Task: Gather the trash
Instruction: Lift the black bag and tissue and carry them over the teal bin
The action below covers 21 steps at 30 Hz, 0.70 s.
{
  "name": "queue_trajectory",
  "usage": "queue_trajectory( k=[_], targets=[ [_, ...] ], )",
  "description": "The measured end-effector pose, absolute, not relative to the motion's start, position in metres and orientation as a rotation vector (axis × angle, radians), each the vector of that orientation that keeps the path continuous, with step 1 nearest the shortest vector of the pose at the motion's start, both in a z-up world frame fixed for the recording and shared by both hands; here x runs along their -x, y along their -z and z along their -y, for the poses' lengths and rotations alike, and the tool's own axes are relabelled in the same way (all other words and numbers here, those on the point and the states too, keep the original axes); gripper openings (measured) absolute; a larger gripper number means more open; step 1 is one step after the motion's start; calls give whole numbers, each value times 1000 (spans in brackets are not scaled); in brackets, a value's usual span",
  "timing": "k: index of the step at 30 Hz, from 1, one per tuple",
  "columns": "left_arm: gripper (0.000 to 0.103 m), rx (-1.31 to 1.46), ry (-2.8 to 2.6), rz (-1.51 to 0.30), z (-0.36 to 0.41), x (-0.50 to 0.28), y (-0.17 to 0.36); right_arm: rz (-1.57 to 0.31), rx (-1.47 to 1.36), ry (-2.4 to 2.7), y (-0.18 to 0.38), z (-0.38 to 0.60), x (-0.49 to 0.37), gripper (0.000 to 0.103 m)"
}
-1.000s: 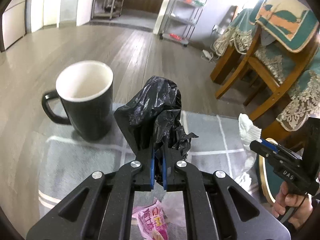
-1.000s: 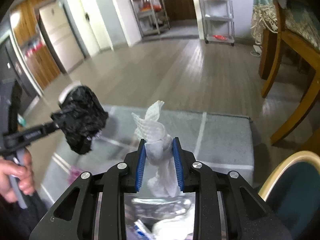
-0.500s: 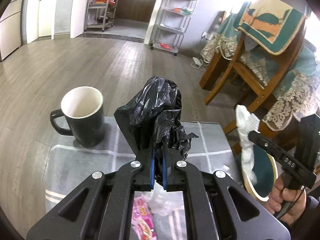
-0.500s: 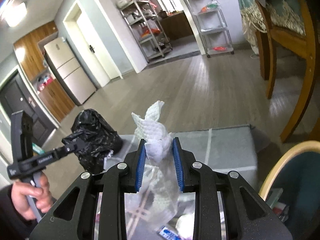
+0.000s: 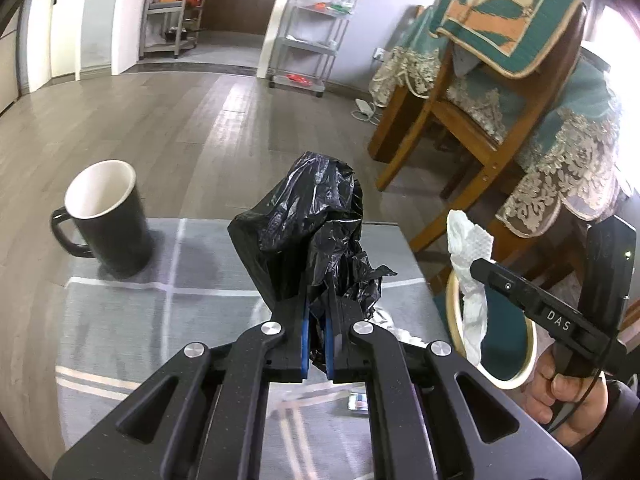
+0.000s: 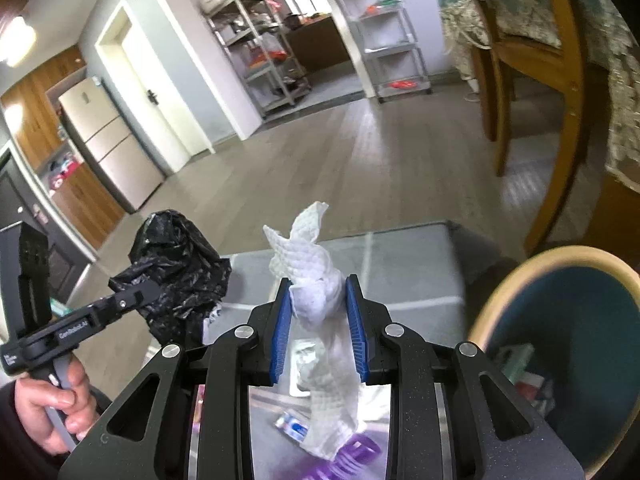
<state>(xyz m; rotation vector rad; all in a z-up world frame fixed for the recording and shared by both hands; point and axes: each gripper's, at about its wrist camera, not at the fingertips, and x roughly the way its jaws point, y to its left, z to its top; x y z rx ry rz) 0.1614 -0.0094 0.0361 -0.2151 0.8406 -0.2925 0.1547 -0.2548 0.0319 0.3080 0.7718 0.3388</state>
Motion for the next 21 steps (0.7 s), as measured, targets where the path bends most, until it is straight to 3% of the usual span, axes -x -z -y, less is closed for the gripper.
queue_trajectory(
  k=[21],
  targets=[
    [5, 63, 501, -900, 159, -170, -39, -683, -354, -33, -42, 364, -94, 29]
  ],
)
